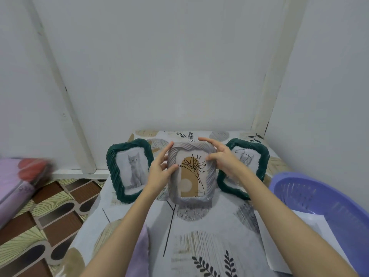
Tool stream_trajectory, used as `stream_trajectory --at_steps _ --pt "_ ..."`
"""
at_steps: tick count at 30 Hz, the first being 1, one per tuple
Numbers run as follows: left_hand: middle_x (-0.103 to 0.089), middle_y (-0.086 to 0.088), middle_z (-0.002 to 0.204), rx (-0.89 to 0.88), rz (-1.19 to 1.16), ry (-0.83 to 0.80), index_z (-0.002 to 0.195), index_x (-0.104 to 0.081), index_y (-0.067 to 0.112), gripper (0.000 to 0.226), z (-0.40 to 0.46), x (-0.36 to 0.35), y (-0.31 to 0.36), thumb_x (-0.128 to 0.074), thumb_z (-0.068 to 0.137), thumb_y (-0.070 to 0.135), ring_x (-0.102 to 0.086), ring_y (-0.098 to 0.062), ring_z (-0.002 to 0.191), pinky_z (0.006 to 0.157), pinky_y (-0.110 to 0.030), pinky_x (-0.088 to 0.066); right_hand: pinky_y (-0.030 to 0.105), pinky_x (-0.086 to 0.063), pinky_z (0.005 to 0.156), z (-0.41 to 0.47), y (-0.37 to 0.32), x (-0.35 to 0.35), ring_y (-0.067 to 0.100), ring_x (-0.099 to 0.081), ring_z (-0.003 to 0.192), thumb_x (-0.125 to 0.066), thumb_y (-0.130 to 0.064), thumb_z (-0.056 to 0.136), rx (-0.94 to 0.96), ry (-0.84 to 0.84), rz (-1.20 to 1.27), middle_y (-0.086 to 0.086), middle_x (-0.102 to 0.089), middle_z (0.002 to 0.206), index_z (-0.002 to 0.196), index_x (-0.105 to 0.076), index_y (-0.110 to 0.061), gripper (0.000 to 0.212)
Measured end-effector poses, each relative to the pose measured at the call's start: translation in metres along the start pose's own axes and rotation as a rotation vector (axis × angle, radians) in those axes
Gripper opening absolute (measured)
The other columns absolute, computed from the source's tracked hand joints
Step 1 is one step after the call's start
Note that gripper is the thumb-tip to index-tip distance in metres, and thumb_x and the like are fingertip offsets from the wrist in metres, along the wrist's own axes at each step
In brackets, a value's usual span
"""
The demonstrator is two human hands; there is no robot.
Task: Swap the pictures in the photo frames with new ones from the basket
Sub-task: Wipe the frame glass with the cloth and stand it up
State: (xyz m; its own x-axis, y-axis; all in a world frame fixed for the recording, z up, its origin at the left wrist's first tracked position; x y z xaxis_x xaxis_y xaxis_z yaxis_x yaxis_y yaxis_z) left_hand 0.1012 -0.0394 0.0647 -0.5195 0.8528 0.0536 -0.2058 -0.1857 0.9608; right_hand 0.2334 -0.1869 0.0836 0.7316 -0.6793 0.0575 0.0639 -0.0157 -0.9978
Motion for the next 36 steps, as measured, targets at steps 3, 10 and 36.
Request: stream_trajectory --at_steps 3,10,36 --pt "-0.055 -0.017 0.124 0.010 0.018 0.010 0.131 -0.040 0.038 0.067 0.027 0.002 -0.015 -0.056 0.086 -0.008 -0.061 -0.026 0.098 0.083 -0.037 -0.056 0.028 -0.038 0.057 0.028 0.010 0.004 0.012 -0.043 0.060 -0.048 0.013 0.077 -0.019 0.007 0.006 0.005 -0.053 0.114 0.110 -0.061 -0.043 0.066" --pt "-0.053 -0.021 0.122 -0.006 0.064 0.077 0.129 -0.040 0.039 0.068 0.060 0.008 -0.043 -0.056 0.085 -0.009 -0.060 -0.016 0.087 0.082 -0.032 -0.056 0.029 -0.038 0.056 0.069 0.019 0.003 0.013 -0.042 0.059 -0.044 0.015 0.077 -0.028 0.021 -0.003 0.003 -0.054 0.115 0.111 -0.061 -0.040 0.066" --pt "-0.045 -0.009 0.135 -0.416 0.552 0.202 0.128 -0.049 0.008 0.045 0.040 -0.042 -0.017 -0.049 0.086 -0.006 -0.038 -0.015 0.127 0.111 -0.023 -0.026 0.025 -0.048 0.085 -0.011 0.021 0.032 0.009 -0.052 0.099 -0.048 -0.002 0.087 0.284 0.652 -0.366 0.002 -0.055 0.120 0.131 -0.048 -0.023 0.048"
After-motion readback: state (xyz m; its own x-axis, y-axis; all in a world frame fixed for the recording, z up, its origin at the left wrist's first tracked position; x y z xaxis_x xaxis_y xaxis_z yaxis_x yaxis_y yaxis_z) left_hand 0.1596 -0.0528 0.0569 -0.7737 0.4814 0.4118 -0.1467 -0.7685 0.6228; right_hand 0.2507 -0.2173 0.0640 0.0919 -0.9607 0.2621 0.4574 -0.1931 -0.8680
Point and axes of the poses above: each hand's wrist, its own z-axis towards the middle knuckle, its own x-axis out of the back of the hand, y = z × x, the point moved 4 cm from there along z, towards the middle knuckle
